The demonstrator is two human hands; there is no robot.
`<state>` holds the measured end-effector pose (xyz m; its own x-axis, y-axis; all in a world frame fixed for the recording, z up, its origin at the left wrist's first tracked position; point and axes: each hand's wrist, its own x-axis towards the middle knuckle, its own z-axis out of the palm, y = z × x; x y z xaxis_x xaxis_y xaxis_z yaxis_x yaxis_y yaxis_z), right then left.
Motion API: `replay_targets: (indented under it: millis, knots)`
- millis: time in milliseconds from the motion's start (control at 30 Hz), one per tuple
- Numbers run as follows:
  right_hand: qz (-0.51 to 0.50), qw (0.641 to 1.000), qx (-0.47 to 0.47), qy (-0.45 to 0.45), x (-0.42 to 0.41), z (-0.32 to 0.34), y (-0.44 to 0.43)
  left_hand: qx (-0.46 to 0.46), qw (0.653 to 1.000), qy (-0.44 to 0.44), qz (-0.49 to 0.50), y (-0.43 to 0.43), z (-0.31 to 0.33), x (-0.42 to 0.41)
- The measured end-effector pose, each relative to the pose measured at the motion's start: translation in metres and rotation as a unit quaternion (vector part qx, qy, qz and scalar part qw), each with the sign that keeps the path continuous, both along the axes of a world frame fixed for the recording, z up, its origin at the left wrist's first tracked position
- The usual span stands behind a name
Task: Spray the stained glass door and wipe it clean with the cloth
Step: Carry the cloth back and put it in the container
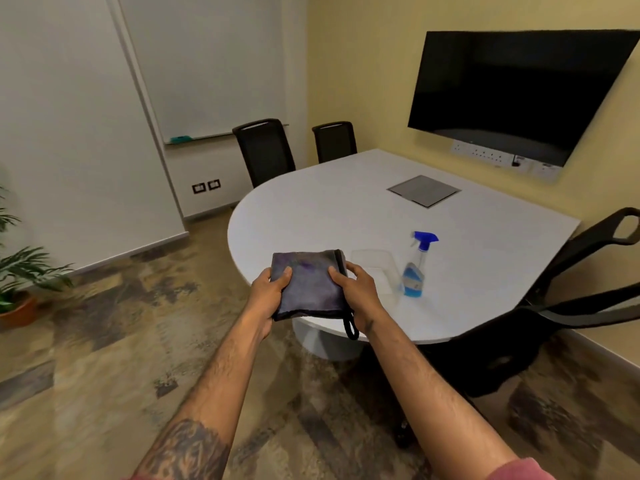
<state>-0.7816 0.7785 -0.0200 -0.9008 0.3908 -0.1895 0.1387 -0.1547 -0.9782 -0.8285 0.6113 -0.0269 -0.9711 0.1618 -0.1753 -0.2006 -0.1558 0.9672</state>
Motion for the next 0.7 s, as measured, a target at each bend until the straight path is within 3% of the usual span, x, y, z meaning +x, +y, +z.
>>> replay_targets:
  millis: [333, 700]
  knots:
    - [-0.034, 0.999, -0.026, -0.017, -0.057, -0.012, 0.096, -0.010, 0.998, -0.036, -0.048, 0.099, -0.010, -0.067]
    - [-0.064, 0.991, 0.022, -0.112, -0.146, -0.058, 0.197, -0.100, 0.972, -0.078, -0.198, 0.179, -0.055, -0.173]
